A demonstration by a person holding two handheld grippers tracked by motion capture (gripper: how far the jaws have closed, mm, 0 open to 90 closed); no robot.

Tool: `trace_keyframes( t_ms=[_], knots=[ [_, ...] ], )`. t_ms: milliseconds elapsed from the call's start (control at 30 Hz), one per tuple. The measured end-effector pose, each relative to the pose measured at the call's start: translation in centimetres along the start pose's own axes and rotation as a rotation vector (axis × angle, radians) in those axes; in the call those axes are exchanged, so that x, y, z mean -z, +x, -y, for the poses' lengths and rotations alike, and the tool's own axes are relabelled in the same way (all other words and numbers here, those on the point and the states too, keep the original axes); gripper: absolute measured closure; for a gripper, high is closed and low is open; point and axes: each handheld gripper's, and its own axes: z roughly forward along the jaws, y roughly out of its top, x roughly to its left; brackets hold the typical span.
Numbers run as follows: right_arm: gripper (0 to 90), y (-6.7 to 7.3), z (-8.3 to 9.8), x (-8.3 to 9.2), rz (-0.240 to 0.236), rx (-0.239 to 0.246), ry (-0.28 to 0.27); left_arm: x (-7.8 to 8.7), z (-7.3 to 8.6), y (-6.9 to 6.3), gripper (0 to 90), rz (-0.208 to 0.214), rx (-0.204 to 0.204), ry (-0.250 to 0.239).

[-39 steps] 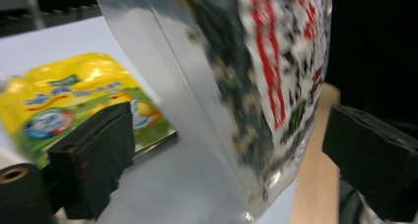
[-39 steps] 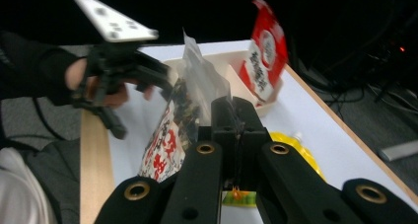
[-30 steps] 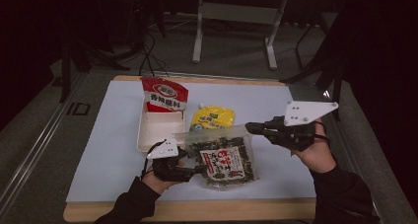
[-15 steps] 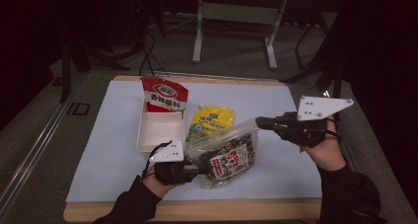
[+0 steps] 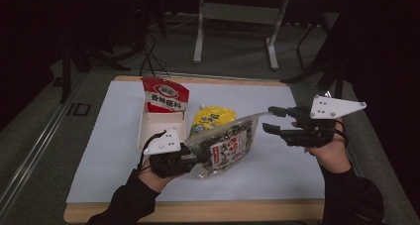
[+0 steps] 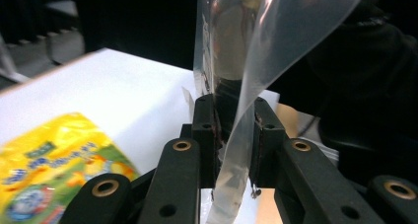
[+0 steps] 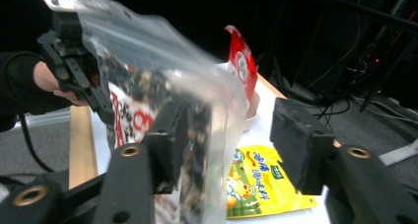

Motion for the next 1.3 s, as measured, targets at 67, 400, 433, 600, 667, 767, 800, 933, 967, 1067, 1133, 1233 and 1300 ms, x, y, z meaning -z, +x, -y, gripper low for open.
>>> trace_keyframes(
  t_ms=[67, 400, 433, 600, 667, 767, 800, 933, 967, 1067, 1133, 1233, 1300],
  knots=[
    [40.5, -0.1, 0.4, -0.1, 0.005, -0.016, -0.002, 0.5, -0.4, 0.2, 78.9, -0.018, -0.004, -0.009],
    [19.2, -1.9, 4.3, -1.6, -0.023, -0.158, -0.018, 4.1, -2.0, 1.0, 78.9, -0.112, -0.017, -0.041],
    [17.2, -2.1, 4.6, -1.8, -0.022, -0.167, -0.023, 4.5, -2.1, 1.1, 78.9, -0.119, -0.014, -0.038],
    [14.0, -2.6, 5.9, -2.2, -0.023, -0.198, -0.034, 6.7, -2.5, 1.8, 79.0, -0.192, -0.014, -0.037],
    [14.0, -2.6, 6.3, -2.3, -0.011, -0.185, -0.025, 7.7, -2.4, 2.1, 78.9, -0.225, -0.007, -0.042],
    [14.2, -2.8, 6.7, -2.4, -0.008, -0.19, -0.03, 9.1, -2.2, 2.9, 79.0, -0.272, 0.005, -0.042],
    [14.2, -2.8, 6.9, -2.4, -0.014, -0.185, -0.038, 9.5, -2.1, 3.1, 79.0, -0.281, 0.008, -0.036],
    [14.2, -3.0, 7.2, -2.5, -0.017, -0.188, -0.048, 10.8, -1.5, 4.3, 78.9, -0.352, 0.011, 0.003],
    [14.2, -3.0, 7.3, -2.5, -0.022, -0.187, -0.047, 11.0, -1.3, 4.7, 78.9, -0.363, 0.017, 0.012],
    [14.2, -3.0, 7.6, -2.8, -0.02, -0.183, -0.037, 11.5, -0.8, 5.9, 78.9, -0.384, 0.037, 0.039],
    [14.3, -3.0, 7.8, -2.9, -0.025, -0.195, -0.037, 11.6, -0.4, 6.7, 78.9, -0.397, 0.046, 0.058],
    [14.3, -3.1, 8.0, -3.1, -0.029, -0.2, -0.035, 11.4, 0.0, 7.7, 78.9, -0.395, 0.072, 0.063],
    [14.4, -3.1, 8.1, -3.2, -0.034, -0.205, -0.033, 11.0, 0.0, 8.2, 78.9, -0.401, 0.077, 0.073]
  ],
)
